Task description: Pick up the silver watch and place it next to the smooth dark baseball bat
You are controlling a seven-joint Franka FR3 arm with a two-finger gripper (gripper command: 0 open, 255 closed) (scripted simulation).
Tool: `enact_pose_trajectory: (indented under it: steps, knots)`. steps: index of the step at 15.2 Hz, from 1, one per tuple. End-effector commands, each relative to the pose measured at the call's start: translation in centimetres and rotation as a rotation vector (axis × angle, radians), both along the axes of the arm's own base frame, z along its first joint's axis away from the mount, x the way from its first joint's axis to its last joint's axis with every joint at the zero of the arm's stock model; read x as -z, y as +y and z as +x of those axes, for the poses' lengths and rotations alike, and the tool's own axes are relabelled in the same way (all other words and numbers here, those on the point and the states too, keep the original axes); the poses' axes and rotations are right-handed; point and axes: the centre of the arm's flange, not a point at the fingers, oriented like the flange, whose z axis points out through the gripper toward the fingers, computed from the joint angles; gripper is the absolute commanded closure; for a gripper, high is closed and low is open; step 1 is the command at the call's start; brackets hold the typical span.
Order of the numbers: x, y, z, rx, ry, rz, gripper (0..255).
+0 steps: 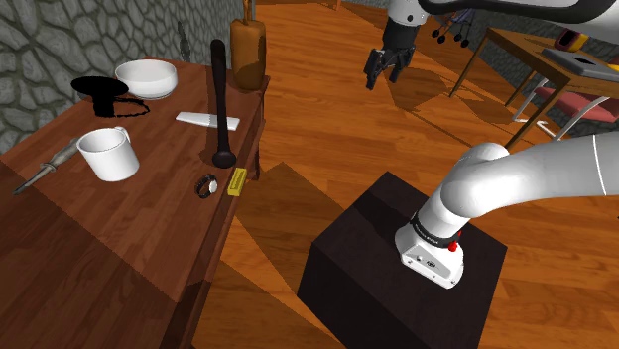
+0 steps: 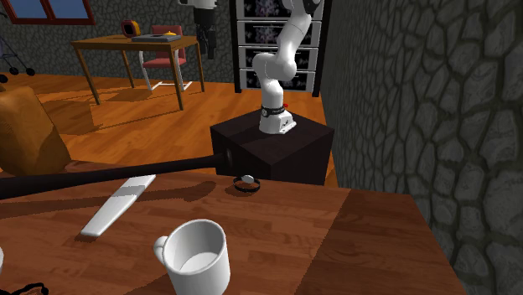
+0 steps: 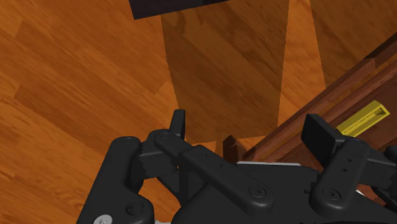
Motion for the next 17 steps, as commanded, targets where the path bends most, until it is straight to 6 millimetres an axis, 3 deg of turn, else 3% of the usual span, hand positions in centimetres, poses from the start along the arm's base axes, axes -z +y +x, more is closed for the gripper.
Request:
enact_pose_trajectory:
  steps: [1, 17]
  knots:
    - [0.0, 0.0, 0.0, 0.0, 0.0, 0.0, 0]
    - [9.9, 15.9, 5.9, 0.136, -0.011, 0.115, 0]
